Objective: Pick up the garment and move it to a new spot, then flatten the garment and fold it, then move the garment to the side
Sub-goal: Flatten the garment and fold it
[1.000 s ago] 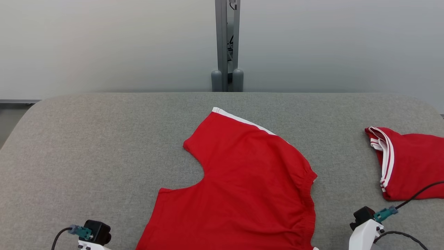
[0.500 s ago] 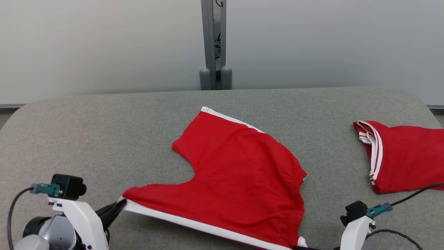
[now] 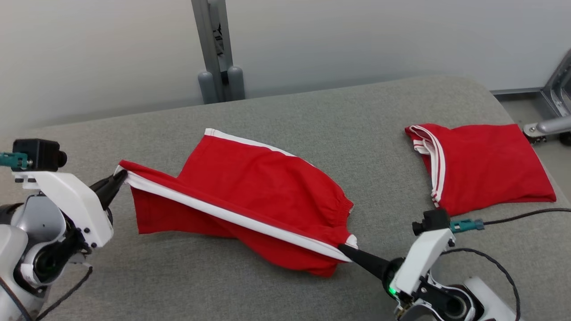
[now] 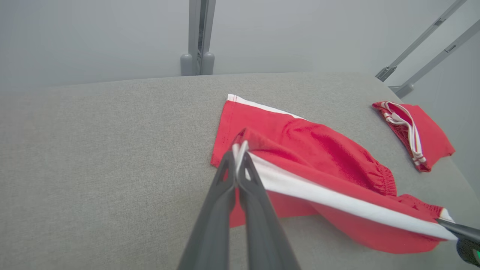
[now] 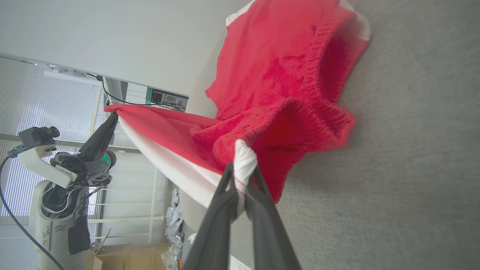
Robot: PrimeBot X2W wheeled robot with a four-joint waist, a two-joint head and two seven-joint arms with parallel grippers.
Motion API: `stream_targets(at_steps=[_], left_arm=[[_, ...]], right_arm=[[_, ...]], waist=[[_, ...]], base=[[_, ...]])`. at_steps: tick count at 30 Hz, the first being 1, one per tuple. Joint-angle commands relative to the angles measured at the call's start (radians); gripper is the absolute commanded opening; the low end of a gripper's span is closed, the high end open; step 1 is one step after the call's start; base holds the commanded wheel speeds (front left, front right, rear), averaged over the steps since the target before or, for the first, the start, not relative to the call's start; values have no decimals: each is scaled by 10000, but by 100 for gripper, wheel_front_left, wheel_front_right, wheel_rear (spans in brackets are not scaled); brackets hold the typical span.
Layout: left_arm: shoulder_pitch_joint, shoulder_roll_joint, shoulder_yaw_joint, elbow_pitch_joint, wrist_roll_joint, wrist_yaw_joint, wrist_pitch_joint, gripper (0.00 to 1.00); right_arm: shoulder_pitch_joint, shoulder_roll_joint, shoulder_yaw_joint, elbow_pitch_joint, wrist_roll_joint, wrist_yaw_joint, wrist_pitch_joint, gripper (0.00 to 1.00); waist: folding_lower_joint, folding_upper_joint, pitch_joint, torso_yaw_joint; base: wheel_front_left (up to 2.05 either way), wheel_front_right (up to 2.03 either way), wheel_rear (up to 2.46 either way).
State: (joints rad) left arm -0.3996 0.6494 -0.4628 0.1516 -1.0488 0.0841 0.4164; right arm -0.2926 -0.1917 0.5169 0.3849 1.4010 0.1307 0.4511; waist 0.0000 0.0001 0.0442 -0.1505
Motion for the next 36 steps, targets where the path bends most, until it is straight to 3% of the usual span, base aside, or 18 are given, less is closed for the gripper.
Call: stream_targets(at_steps=[1, 6, 12, 15, 21, 36], left_arm=[[-474, 45, 70, 291, 83, 241, 177, 0], [-1615, -18, -112, 1073, 564, 500, 485, 0], [-2784, -206, -409, 2329, 1139, 430, 476, 0], [-3724, -726, -674, 3644, 1614, 288, 51, 0], [-4528, -1165, -990, 4947, 2027, 138, -312, 0], [-6005, -1836, -1355, 7537, 2615, -167, -1266, 0]], right_arm=[[-325, 220, -131, 218, -177, 1, -58, 0], [-1216, 930, -616, 1076, -423, 1, -284, 0], [-2344, 1295, -966, 2383, -35, -2, -693, 0], [-3146, 1323, 134, 2708, 1546, -1, -1286, 0], [-4011, 1347, 1588, 2989, 2937, 1, -2030, 0], [-5537, 1353, 3954, 3570, 5715, 1, -3581, 0]], waist=[[0, -1, 467, -454], [0, -1, 1092, -994], [0, -1, 1690, -1502], [0, -1, 2087, -1809], [0, -1, 2405, -2057], [0, -1, 3171, -2473]], base=[[0, 0, 0], [0, 0, 0], [0, 0, 0], [0, 0, 0], [0, 0, 0], [0, 0, 0]])
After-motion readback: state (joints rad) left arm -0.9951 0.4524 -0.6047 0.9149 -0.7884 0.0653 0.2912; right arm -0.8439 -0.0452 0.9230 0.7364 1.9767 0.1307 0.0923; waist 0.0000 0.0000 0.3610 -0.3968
